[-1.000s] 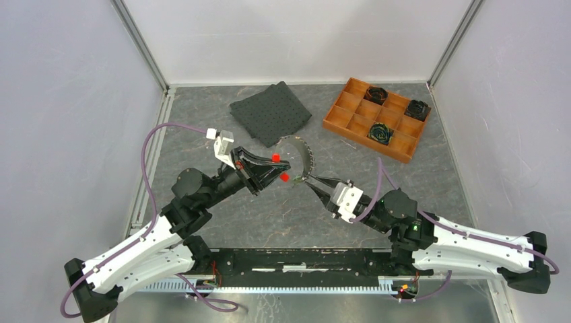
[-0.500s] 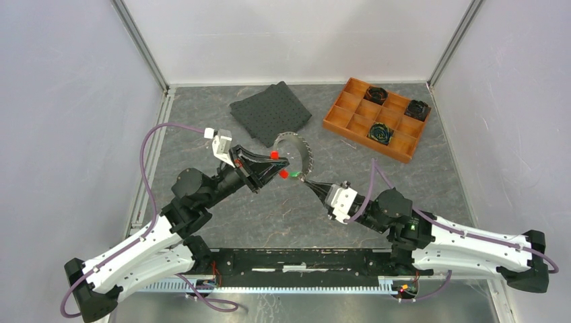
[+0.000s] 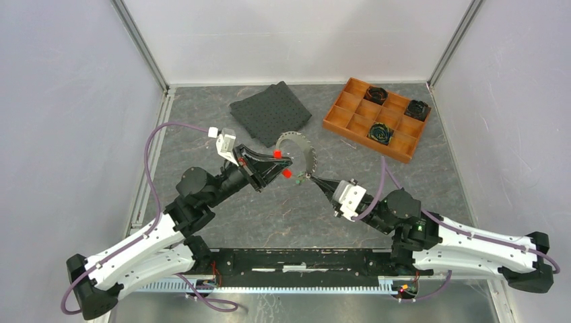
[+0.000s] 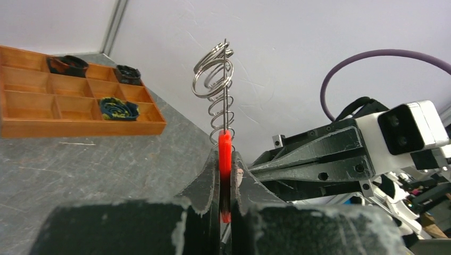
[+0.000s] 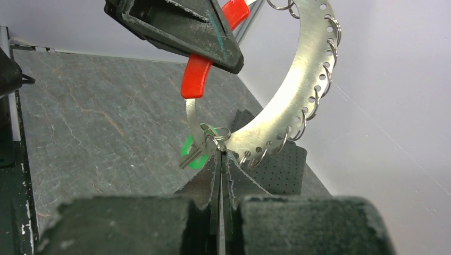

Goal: Remove the keys from the keyring

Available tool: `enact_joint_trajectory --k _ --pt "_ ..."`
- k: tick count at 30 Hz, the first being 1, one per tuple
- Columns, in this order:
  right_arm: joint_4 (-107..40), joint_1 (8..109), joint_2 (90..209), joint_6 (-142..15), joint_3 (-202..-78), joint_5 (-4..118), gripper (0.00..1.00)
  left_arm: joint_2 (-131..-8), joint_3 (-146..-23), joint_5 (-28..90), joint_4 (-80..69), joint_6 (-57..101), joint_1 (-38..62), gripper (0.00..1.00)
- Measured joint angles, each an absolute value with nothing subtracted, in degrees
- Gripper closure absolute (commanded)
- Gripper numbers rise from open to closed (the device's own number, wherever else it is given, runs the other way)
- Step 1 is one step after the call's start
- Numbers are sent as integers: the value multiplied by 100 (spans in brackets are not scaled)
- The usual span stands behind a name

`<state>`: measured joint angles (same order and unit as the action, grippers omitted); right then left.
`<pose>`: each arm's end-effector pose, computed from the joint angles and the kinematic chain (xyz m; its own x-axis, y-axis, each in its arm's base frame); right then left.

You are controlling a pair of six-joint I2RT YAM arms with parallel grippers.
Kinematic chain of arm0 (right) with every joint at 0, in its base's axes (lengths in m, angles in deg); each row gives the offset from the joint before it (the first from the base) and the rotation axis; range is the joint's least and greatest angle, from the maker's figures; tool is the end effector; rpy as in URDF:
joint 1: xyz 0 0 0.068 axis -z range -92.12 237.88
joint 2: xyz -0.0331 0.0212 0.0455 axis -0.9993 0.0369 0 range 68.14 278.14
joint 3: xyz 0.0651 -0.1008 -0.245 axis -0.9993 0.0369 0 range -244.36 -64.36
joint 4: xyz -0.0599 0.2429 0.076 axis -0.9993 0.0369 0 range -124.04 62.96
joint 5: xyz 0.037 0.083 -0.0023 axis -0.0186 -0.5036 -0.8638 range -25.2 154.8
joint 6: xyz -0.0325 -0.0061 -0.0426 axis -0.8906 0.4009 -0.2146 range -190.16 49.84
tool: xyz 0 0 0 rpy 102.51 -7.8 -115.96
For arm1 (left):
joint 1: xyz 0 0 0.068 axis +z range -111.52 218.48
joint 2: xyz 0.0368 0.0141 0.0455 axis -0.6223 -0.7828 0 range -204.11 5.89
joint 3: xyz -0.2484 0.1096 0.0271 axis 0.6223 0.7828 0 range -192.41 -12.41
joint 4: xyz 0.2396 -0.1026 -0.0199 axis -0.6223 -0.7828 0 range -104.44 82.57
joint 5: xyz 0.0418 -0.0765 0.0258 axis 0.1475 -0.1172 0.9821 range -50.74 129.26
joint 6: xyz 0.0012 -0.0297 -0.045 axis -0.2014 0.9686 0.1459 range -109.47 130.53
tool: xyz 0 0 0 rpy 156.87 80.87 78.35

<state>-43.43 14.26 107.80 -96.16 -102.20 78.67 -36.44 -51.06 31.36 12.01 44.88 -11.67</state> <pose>0.0565 0.1618 0.3485 0.4123 -0.1064 -0.9048 -0.7607 0.5063 -0.4062 0.1105 -0.1400 0.3651 -0.3331 -0.4730 -0.8157 0.7961 0.3224 -0.5121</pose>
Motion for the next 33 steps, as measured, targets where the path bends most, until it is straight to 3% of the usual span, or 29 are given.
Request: enact_joint_trajectory --k 33 --pt "-3906 1262 11078 -9614 -10450 7865 99 -3716 -5012 3685 1201 5542 -1204 98"
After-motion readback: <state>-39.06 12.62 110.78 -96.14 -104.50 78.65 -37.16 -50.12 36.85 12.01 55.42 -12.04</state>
